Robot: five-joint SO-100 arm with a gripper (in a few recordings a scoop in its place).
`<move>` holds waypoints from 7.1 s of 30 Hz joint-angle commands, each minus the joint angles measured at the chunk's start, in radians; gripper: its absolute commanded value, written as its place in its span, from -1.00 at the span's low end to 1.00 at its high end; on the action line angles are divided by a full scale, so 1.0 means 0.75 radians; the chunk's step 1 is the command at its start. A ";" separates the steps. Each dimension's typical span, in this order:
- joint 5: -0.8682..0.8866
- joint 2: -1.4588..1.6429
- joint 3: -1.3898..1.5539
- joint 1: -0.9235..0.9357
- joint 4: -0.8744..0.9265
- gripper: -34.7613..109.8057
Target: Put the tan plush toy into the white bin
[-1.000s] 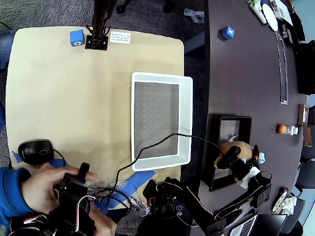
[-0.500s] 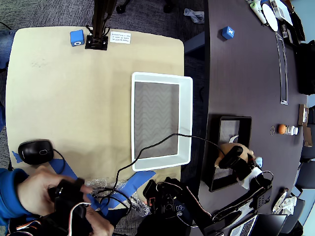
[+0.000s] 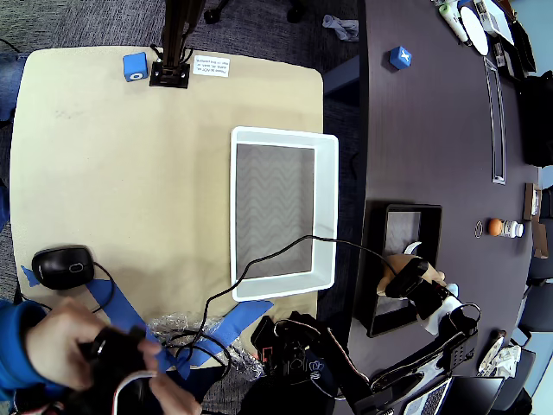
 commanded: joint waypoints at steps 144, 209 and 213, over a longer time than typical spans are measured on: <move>-0.967 0.646 0.112 -1.646 0.262 0.41; -1.019 1.133 0.380 -0.867 0.262 0.41; -1.019 1.133 0.380 -0.867 0.262 0.41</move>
